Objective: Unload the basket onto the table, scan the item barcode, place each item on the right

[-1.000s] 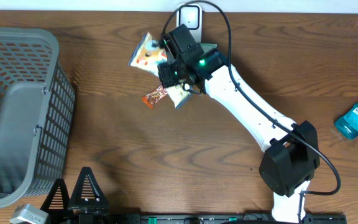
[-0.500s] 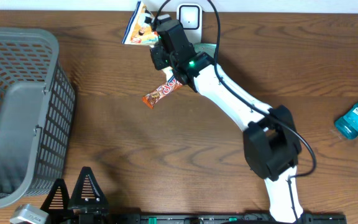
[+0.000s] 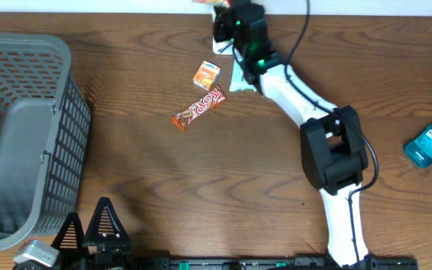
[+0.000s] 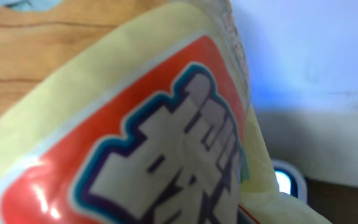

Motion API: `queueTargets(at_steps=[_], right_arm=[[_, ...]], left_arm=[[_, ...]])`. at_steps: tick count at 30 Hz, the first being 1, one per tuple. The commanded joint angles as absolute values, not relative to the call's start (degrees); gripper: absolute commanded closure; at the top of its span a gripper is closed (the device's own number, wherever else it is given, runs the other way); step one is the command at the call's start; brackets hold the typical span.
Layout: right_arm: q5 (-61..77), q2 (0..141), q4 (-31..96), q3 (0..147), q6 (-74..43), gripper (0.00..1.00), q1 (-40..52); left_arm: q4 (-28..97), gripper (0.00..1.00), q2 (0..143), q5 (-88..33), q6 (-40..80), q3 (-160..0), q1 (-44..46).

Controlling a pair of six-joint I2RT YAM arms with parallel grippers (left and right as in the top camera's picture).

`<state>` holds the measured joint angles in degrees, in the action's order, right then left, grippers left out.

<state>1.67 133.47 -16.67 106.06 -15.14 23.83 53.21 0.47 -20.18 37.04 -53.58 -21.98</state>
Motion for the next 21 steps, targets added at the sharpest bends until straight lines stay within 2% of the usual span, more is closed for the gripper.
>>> queueTargets(at_steps=[1,7,15,21], right_arm=[[6.8,138.7,-17.7,111.1,-21.2,0.99,23.0],[8.1,145.6,-13.6,122.4,-22.7,0.99,23.4],[8.1,145.7,-12.4,123.2,-22.7,0.99,23.7],[5.4,141.2,-3.9,123.3,-18.0,0.99,23.5]], left_arm=[[51.7,0.02,0.2,-19.9,35.7,-52.1,-22.5],[50.2,0.02,0.2,-19.9,36.1,-50.9,-25.0],[50.2,0.02,0.2,-19.9,36.8,-50.9,-27.0],[50.2,0.02,0.2,-19.9,36.8,-50.9,-27.0]])
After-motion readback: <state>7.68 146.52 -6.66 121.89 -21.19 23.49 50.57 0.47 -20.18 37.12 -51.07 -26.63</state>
